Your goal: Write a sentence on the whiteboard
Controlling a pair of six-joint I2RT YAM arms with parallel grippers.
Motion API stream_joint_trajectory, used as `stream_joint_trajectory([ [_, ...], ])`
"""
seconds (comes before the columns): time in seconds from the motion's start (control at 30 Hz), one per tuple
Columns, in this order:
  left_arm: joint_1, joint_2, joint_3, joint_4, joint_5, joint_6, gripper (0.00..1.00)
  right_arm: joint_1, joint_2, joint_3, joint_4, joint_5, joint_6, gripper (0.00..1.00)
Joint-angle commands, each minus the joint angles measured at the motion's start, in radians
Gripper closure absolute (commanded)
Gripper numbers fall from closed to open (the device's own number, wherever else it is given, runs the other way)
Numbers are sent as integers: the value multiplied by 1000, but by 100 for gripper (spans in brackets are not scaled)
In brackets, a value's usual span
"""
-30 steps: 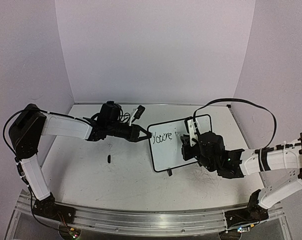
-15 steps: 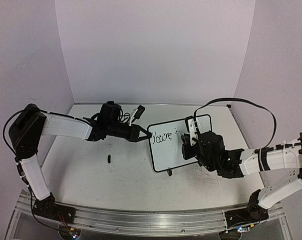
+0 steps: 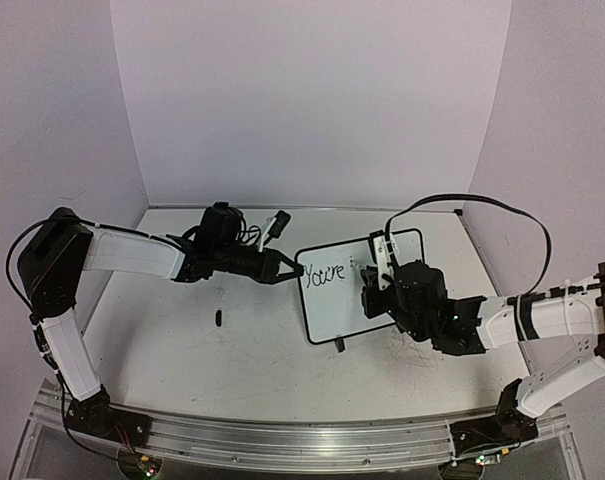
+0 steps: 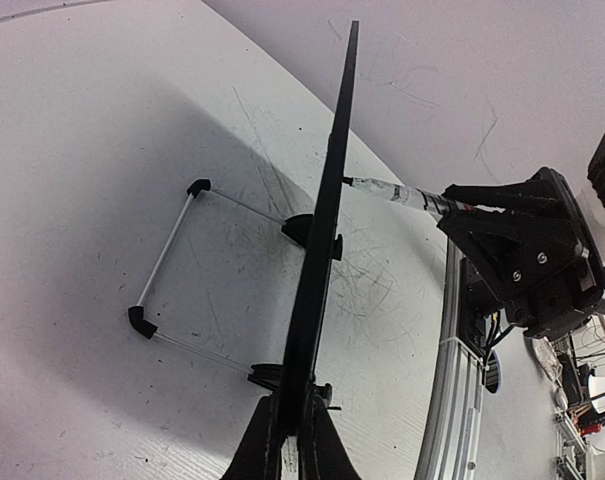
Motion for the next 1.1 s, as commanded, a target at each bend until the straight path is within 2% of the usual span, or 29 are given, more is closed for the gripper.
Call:
stream_joint_trajectory([
  [0.0, 11, -41, -5, -43, -56, 31, 100, 3, 23, 44, -33, 29, 28, 100],
  [1.07, 9, -41, -7, -42, -57, 32, 100, 12, -13, -7, -131, -28, 149, 100],
])
